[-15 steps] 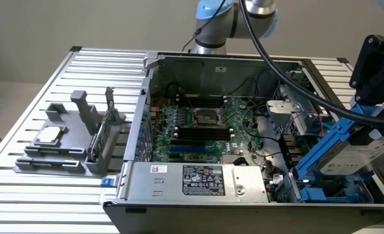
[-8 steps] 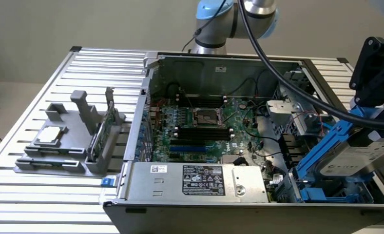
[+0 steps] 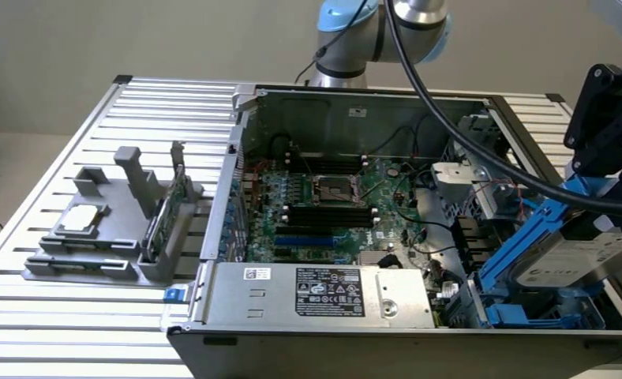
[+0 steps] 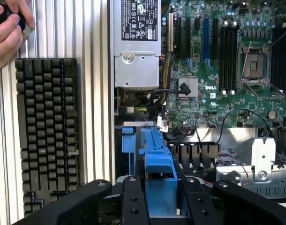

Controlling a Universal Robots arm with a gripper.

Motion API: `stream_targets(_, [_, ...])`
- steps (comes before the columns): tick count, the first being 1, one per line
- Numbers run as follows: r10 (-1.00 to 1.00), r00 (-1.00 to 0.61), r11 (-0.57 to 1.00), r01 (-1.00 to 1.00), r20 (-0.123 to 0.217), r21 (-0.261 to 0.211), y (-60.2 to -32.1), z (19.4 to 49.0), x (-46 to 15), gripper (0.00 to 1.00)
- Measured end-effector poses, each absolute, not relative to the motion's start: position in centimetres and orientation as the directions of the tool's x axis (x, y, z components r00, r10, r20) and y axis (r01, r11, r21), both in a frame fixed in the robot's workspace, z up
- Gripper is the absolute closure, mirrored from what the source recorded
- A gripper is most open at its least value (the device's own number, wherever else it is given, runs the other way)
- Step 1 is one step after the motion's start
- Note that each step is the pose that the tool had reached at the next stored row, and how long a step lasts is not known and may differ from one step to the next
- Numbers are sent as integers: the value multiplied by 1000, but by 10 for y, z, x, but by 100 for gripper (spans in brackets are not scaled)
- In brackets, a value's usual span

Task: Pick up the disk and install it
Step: 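Insert the disk into the insertion slot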

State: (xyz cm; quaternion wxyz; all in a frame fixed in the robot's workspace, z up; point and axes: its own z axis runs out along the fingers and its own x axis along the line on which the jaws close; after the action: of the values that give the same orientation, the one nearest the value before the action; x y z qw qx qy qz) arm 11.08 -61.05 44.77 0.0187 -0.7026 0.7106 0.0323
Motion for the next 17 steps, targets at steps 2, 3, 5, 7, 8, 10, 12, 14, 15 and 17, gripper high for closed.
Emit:
stream_targets(2, [-997,-12,11,-1000,-72,20,-611,447,111,67])
stream_targets(3, [-997,-12,11,-1000,-72,20,-611,446,111,67])
stream_targets(5, [-997,-12,11,-1000,-72,20,-611,445,111,67])
stream_targets(7, [-997,-12,11,-1000,-72,20,-612,444,111,67])
stream_targets(8, [-997,-12,11,-1000,-72,20,-612,443,111,67])
stream_targets(10, [-997,-12,11,-1000,-72,20,-612,443,111,67])
stream_targets(12, [-997,-12,11,-1000,-72,20,-612,442,111,67])
stream_targets(14, [-997,-12,11,-1000,-72,20,-612,441,111,67])
stream_targets(15, [-997,-12,11,-1000,-72,20,-612,441,111,67])
stream_targets(17, [-997,-12,11,-1000,-72,20,-612,440,111,67])
